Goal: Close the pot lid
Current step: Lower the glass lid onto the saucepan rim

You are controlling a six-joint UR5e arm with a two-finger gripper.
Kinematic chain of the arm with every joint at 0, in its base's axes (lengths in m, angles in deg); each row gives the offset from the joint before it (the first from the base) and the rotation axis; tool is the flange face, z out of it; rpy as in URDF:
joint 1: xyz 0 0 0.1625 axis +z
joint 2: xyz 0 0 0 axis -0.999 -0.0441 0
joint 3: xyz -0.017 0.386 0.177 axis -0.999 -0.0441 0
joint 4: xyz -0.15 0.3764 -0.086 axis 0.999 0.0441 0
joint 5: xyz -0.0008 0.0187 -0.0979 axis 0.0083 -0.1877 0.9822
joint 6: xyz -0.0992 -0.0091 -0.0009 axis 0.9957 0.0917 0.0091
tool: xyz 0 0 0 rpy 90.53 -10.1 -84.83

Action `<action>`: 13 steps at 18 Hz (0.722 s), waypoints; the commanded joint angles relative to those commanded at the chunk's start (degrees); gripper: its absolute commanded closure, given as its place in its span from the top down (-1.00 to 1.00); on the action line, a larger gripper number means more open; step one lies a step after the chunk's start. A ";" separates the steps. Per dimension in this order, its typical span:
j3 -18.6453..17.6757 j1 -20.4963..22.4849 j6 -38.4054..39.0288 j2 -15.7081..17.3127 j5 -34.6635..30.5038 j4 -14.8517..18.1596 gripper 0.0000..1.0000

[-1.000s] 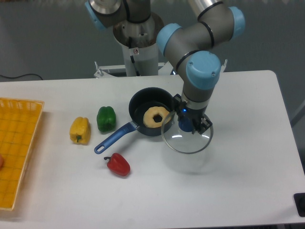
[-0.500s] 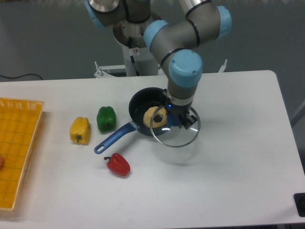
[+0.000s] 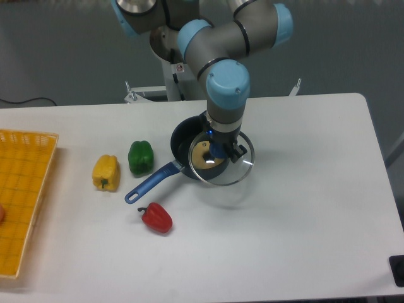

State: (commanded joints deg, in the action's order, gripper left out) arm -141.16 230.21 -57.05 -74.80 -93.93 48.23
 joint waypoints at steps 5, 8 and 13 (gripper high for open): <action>-1.50 -0.97 -0.88 0.88 -0.09 0.09 -0.01; -2.64 -1.15 -2.28 1.06 -0.35 0.09 -0.02; -3.52 -1.15 -4.22 1.76 -0.53 0.09 -0.02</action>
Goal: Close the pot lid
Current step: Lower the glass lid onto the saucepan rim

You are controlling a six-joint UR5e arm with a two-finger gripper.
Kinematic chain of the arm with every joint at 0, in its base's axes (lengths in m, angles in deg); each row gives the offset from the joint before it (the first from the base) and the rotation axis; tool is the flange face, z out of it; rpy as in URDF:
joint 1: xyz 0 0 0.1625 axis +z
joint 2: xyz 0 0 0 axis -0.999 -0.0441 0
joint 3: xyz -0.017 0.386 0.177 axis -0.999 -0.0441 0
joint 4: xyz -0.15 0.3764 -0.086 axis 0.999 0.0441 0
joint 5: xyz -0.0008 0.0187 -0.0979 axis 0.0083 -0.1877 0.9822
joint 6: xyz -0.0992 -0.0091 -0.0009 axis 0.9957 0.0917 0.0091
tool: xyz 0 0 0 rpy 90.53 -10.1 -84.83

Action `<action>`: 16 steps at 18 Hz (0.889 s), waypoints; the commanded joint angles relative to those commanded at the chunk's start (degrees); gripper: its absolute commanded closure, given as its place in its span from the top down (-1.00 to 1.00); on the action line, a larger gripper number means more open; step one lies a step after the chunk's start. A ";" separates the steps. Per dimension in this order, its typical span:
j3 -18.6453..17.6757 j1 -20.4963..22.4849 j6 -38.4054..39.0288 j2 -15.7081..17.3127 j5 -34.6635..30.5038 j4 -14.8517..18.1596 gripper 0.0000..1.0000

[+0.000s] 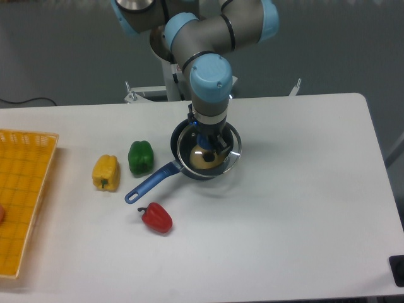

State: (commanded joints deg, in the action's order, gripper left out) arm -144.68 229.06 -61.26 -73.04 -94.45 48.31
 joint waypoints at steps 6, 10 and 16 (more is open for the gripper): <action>-0.97 -0.52 -1.06 1.14 0.00 0.09 -0.02; -1.58 -0.97 -1.32 1.23 0.00 0.09 -0.02; -1.76 -0.97 -3.07 1.67 0.00 1.23 -0.02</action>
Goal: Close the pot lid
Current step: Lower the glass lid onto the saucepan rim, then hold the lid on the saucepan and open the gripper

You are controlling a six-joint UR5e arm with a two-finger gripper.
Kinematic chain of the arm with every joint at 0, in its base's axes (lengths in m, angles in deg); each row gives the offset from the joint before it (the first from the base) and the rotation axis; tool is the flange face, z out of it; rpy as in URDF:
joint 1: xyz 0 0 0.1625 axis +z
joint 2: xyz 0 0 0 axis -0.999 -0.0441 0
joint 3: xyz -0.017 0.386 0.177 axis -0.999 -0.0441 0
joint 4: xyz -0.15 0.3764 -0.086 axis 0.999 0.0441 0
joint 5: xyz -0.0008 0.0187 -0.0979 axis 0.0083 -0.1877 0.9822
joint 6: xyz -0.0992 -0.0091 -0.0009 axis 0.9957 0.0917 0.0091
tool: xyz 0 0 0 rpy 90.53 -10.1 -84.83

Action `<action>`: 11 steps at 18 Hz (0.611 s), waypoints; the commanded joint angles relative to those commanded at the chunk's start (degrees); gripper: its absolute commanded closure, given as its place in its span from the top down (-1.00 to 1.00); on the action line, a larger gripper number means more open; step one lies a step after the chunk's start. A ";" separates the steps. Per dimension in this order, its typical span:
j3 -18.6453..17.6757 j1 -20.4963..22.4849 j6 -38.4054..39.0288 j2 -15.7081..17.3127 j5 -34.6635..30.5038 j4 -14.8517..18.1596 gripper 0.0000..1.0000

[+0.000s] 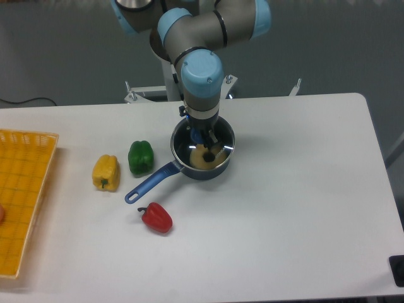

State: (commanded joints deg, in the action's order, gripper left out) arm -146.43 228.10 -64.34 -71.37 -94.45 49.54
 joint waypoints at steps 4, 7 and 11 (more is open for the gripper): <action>-0.09 0.00 -0.44 0.09 -0.35 0.18 -0.02; -0.18 -0.09 -0.44 0.00 -0.35 0.18 -0.01; -0.18 -0.09 -0.36 0.00 -0.35 0.18 -0.01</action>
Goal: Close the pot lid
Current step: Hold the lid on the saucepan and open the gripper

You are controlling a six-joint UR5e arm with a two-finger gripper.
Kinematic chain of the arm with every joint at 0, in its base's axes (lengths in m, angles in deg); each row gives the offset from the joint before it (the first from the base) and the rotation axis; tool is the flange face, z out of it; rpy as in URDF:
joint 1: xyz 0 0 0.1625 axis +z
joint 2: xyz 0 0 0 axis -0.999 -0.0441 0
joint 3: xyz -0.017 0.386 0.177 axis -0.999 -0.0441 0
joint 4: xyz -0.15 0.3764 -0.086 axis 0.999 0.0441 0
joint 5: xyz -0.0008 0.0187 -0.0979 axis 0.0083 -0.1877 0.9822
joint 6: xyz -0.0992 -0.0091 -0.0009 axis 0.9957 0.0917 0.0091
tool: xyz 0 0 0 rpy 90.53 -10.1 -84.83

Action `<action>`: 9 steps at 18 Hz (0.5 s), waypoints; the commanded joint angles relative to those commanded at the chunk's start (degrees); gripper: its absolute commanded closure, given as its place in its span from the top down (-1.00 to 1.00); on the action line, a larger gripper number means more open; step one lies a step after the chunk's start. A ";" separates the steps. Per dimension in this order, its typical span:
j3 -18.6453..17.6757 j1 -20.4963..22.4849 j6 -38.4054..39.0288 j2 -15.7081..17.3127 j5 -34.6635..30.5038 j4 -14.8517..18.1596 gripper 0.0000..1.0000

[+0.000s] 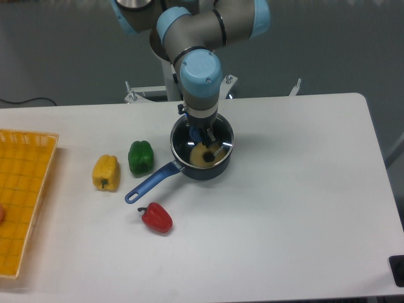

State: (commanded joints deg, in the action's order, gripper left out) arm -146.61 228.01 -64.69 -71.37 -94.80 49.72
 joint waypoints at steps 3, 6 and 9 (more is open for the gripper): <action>-0.09 0.00 0.26 0.00 0.09 -0.09 -0.01; -0.09 0.00 0.35 -0.09 0.09 -0.18 -0.01; -0.09 0.00 0.53 -0.26 0.17 -0.26 0.00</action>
State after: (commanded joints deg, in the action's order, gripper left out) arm -146.70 228.01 -64.17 -71.63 -94.63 49.46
